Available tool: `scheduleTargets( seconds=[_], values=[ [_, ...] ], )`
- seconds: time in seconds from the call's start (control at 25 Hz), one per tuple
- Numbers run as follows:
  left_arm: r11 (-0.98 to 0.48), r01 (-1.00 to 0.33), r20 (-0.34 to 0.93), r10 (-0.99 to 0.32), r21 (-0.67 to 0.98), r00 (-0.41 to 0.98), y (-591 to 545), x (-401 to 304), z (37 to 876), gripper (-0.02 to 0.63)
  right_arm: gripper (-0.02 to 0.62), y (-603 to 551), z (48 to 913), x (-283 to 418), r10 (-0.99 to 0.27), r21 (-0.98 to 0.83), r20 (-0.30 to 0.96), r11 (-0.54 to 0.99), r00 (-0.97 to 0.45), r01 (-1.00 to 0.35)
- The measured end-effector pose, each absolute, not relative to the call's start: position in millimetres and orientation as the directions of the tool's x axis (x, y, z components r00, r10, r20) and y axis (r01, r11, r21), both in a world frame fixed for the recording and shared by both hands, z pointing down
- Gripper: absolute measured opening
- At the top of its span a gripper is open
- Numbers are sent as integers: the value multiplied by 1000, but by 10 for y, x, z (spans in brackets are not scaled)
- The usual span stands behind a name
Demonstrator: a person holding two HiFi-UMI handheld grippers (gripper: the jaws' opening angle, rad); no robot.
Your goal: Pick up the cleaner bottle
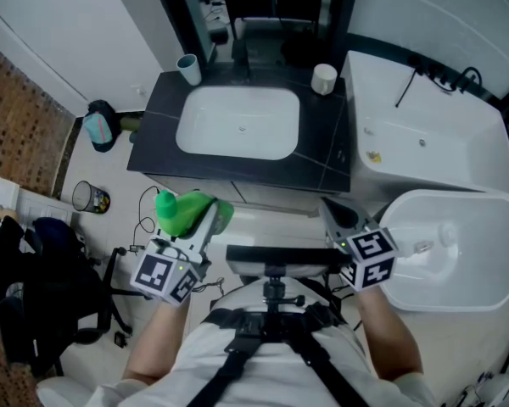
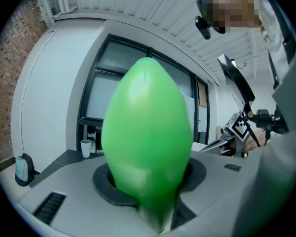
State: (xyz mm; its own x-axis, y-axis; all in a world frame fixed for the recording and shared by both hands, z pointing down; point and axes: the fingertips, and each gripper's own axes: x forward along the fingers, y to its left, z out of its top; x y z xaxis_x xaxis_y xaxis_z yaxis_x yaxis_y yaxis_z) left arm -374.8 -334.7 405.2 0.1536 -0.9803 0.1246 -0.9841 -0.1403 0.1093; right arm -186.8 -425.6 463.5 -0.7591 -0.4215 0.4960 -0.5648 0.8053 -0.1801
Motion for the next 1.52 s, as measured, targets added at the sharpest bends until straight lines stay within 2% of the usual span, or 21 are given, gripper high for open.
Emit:
scheduleTargets(
  seconds=[1.52],
  values=[
    [-132,-985,132,-980,112,146,-3268,-3756,4084,163,0,-4191,4686,-1879,-412,-186,505,806,-758,-562]
  ],
)
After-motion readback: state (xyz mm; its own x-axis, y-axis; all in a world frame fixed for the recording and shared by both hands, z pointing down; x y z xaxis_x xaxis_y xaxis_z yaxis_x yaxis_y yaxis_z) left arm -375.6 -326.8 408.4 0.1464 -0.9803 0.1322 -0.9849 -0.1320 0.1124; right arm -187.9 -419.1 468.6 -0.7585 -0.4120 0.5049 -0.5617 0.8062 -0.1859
